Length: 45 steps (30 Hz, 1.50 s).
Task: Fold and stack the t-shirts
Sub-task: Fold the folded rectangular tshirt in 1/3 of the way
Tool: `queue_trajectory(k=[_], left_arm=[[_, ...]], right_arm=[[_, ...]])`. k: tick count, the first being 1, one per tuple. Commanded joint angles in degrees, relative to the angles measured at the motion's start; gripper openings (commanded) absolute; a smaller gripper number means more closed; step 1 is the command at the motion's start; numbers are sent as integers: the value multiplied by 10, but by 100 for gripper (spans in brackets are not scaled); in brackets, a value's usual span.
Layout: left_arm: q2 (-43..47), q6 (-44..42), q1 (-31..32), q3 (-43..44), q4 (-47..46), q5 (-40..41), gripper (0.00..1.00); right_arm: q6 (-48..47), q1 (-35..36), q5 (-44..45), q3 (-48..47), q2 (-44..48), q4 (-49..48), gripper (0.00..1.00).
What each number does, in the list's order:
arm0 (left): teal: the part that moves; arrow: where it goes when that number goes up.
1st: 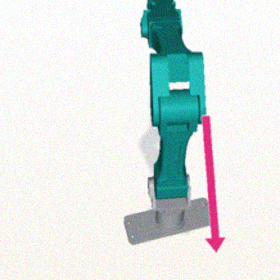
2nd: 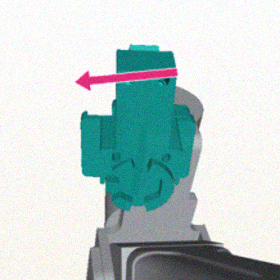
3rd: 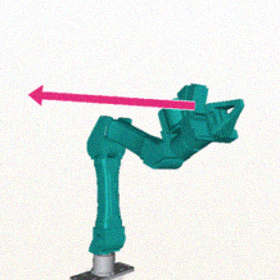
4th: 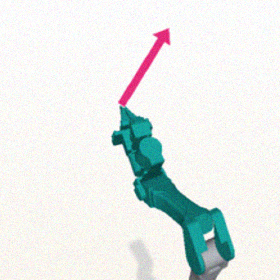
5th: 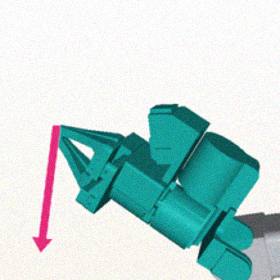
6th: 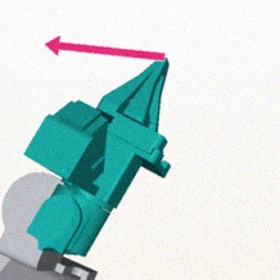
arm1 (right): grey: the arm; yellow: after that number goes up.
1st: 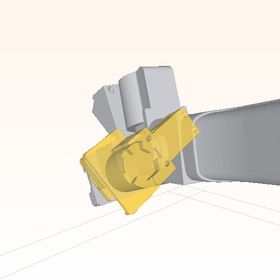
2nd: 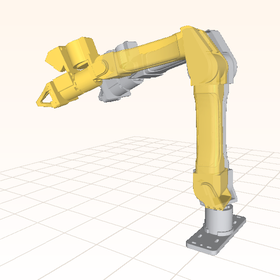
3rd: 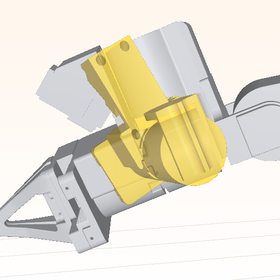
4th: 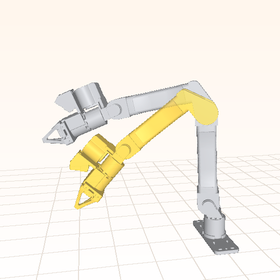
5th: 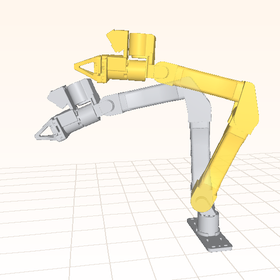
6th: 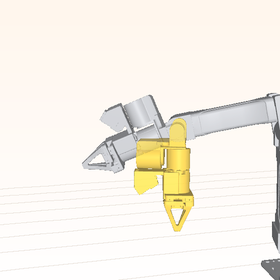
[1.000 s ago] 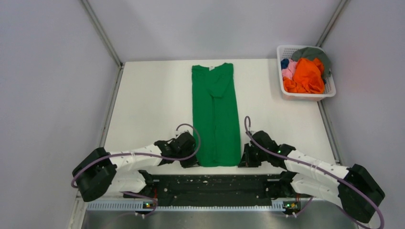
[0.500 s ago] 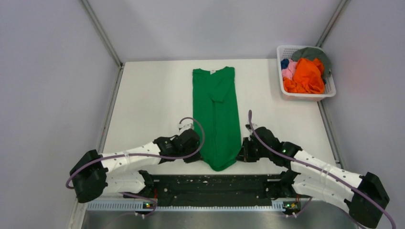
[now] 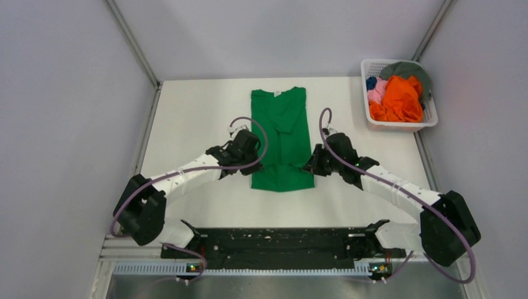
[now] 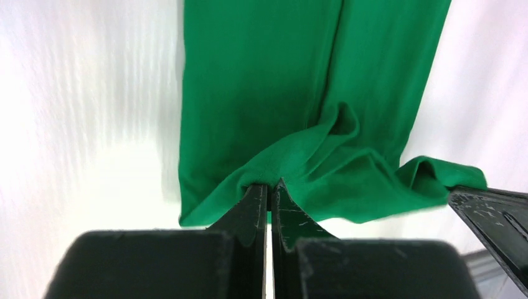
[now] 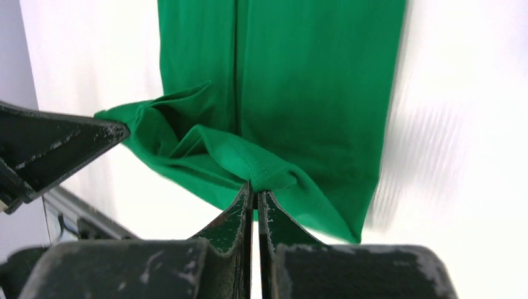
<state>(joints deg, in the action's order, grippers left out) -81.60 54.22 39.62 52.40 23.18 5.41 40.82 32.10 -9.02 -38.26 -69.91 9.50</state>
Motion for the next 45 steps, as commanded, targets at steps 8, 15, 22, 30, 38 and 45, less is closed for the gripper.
queue_trajectory(k=[8,15,22,30,38,45], left_arm=[[-122,-99,-100,142,-7,-13,0],[-187,-142,-134,218,-4,-40,0],[-263,-164,-154,281,16,-84,0],[-314,-160,-170,337,30,-69,50],[-219,-143,-170,270,26,-83,99],[-89,-89,-139,37,-56,-106,99]], right_arm=[[-43,-60,55,-142,-132,-72,0],[-55,-90,30,-177,-194,-106,0],[-65,-110,14,-211,-254,-132,0],[-58,-131,9,-251,-315,-157,42],[-78,-132,23,-205,-220,-97,98],[-37,-131,8,-23,-87,-77,98]])
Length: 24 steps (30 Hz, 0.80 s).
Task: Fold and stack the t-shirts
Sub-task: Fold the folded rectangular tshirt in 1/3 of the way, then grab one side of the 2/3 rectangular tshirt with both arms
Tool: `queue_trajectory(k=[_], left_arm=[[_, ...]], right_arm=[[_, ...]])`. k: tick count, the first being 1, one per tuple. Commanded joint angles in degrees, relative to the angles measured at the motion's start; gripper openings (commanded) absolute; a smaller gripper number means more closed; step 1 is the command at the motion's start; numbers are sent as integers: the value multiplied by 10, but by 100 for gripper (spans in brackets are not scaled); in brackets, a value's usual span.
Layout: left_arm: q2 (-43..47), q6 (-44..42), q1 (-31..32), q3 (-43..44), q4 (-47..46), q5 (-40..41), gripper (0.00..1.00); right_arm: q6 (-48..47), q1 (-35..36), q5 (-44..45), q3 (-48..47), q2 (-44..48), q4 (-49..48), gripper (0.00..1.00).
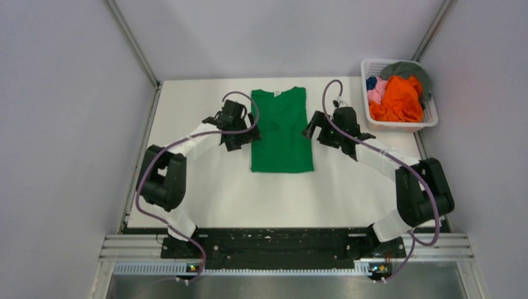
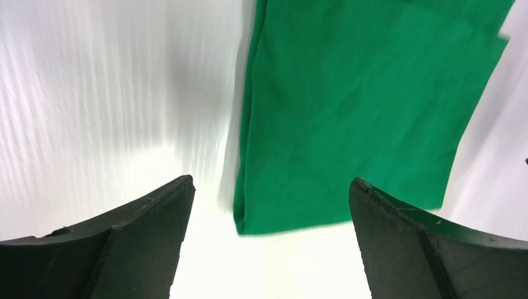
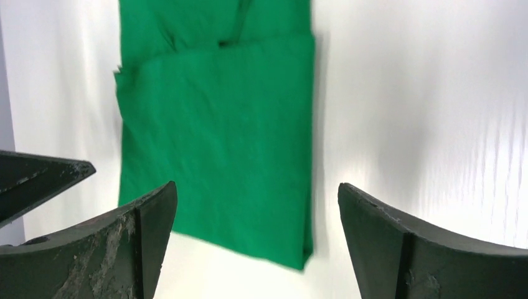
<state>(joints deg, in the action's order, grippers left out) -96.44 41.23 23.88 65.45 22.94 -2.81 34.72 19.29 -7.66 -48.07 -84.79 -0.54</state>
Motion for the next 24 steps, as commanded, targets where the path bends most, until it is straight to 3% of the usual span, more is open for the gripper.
queue_trajectory(k=[1,7,11,16,19,22,24], left_arm=[[68,50,20,-119,-68,-33,99],[75,86,23,-189,-107,-39,76],[56,87,26,-193,-123,-56,60],[22,92,36,-193,-137,-80,35],[9,94,41,-189,-137,-80,11],[-4,94,41,-179,-127,-68,0],[-11,92,41,-171,-121,-65,0]], right_arm=[[29,-3,-8,86,70,21,97],[64,-3,-59,140,78,-12,86],[72,-3,-89,162,51,-35,72],[80,-3,-116,176,25,-61,57],[81,-1,-120,184,18,-67,50],[81,-1,-105,179,2,-65,40],[80,0,-104,173,-10,-65,27]])
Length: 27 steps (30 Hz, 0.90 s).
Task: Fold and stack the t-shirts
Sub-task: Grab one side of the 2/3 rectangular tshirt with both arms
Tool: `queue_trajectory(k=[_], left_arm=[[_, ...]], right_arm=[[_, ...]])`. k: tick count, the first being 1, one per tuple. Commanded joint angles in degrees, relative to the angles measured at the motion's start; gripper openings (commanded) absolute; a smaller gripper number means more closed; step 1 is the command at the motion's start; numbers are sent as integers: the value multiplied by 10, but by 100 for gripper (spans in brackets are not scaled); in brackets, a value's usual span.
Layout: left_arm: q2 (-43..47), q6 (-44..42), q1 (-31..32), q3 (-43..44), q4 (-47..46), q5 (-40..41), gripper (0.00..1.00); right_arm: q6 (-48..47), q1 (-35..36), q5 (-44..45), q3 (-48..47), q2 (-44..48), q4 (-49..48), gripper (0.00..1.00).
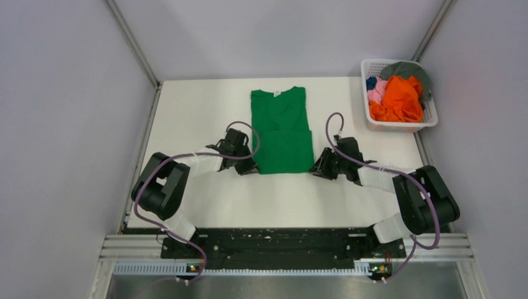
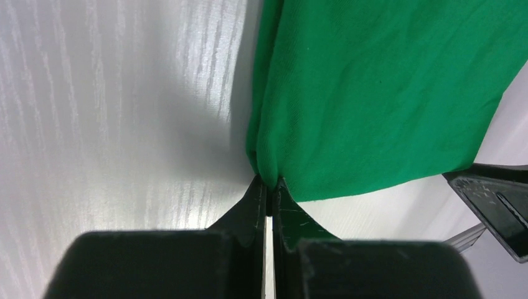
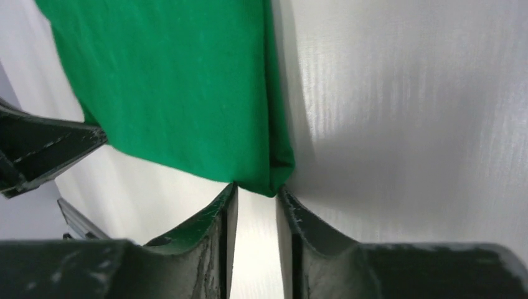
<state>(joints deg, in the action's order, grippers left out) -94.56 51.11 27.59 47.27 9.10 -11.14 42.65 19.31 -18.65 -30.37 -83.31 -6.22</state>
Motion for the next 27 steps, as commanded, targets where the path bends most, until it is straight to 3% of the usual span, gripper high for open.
queue_trajectory(k=[1,6,13,17,24,27], left_arm=[[-31,-7,4,12,18,18,0],[-20,-8,4,1,18,24,0],[47,1,18,-31,32,16,0],[128,26,50,-76,50,30,0],[319,98,122,-157,103,60,0],[392,107,129,-179,84,57,0]], right_arm=[[2,0,6,-5,-29,-12,22],[-6,0,42,-5,-27,-7,1],[-19,27,-2,10,41,25,0],[-20,92,54,23,156,124,0],[23,141,19,70,357,240,0],[38,142,30,65,432,259,0]])
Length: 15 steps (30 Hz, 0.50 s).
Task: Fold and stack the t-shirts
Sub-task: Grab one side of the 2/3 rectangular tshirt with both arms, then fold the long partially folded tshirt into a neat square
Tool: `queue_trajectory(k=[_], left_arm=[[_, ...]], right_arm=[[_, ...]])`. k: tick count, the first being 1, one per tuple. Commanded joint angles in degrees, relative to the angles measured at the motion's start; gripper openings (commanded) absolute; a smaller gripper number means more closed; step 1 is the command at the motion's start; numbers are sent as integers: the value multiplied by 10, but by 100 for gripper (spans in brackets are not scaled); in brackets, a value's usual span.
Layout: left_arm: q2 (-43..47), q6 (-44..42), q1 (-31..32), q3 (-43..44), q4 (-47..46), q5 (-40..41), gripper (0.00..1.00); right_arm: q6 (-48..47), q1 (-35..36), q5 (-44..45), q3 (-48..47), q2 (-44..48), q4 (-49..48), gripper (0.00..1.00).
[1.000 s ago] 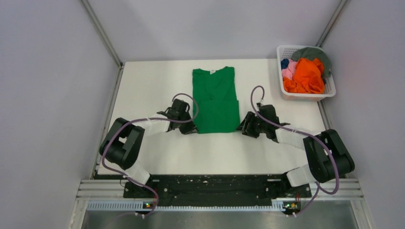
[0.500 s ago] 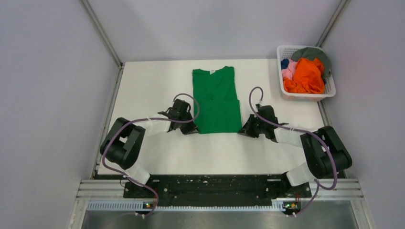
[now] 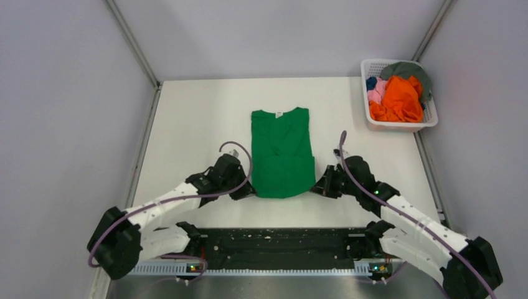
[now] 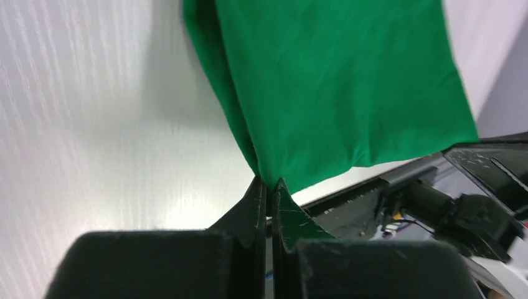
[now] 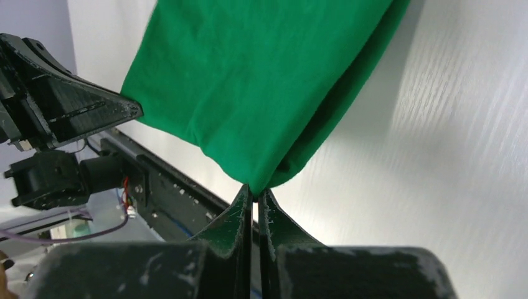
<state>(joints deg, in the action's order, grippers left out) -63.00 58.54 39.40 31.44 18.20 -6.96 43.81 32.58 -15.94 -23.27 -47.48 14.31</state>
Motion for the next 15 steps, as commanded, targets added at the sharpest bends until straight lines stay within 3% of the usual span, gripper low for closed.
queue_trajectory(k=[1,4,9,15], left_arm=[[91,28,11,-23,-18,18,0],[100,5,9,5,-21,48,0],[39,-38,0,124,40,128,0],[-53,-88,-68,223,47,114,0]], right_arm=[[25,8,19,-15,87,55,0],[11,8,64,-65,77,48,0],[-5,-12,116,-132,13,4,0],[-18,-92,63,-192,-91,-63,0]])
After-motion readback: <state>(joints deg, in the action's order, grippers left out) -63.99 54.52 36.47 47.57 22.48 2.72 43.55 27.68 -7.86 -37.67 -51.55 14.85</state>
